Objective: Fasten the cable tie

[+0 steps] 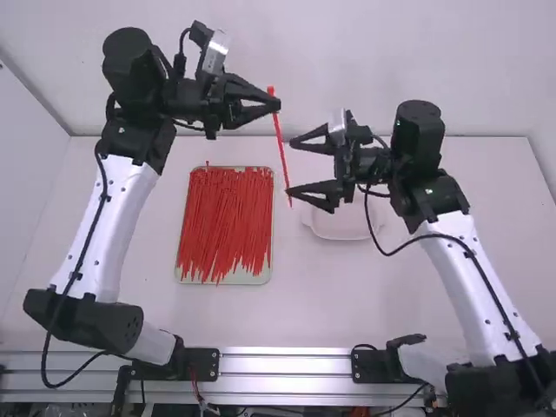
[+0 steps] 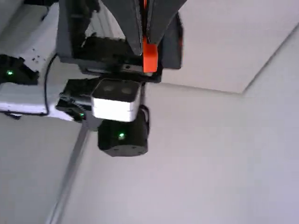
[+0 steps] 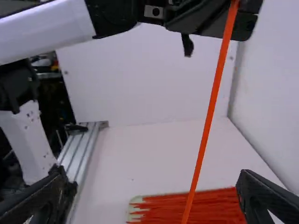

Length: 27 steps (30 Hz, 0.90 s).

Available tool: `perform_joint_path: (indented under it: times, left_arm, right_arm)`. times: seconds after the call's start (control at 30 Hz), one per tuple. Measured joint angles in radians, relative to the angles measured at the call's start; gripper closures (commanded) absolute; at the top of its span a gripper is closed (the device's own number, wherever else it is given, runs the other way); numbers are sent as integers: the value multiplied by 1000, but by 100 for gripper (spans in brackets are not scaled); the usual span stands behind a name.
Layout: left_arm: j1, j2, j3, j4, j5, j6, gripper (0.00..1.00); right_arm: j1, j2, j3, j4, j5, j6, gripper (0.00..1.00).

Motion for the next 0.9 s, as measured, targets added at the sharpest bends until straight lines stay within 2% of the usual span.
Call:
perform_joint_path:
  times: [0.07, 0.1, 0.13, 0.17, 0.2, 0.23, 0.27, 0.3, 0.53, 0.6, 0.63, 0.7, 0.87, 0.9]
  left_arm:
    - [-11, 0, -1, 33, 8, -30, 98]
    - [-13, 0, -2, 49, 10, -45, 98]
    - [-13, 0, -3, 63, 11, -55, 98]
    - [-13, 0, -4, 87, 13, -81, 98]
    - [-13, 0, -4, 97, 15, -95, 98]
    - [-13, 0, -5, 108, 16, -112, 98]
    - [-13, 0, -5, 114, 15, -118, 98]
    - [-11, 0, -5, 126, 15, -138, 98]
    - [-16, 0, -5, 175, 2, -202, 98]
    - [-16, 0, -5, 175, -16, -212, 90]
    - [-16, 0, -5, 179, -21, -213, 83]
    - [-16, 0, -5, 191, -30, -220, 81]
    - [-16, 0, -5, 257, -70, -259, 83]
    - [-16, 0, -5, 286, -80, -273, 79]
  right_arm:
    - [17, 8, 0, 15, -17, 8, 14]
    - [25, 10, 0, 23, -22, 13, 27]
    - [28, 11, 0, 24, -23, 13, 30]
    - [37, 11, 0, 27, -23, 18, 54]
    - [43, 11, 0, 27, -19, 19, 65]
    - [49, 11, 0, 28, -12, 23, 82]
    - [51, 11, 0, 28, -7, 24, 88]
    - [56, 11, 0, 27, 6, 26, 100]
    - [62, 11, 0, 75, 29, 80, 100]
    - [57, 11, 0, 92, 28, 90, 100]
    - [51, 11, 0, 105, 29, 95, 100]
    - [38, 11, 0, 124, 29, 102, 100]
    - [-2, 11, 0, 203, 32, 130, 100]
    - [-8, 11, 0, 220, 32, 136, 100]
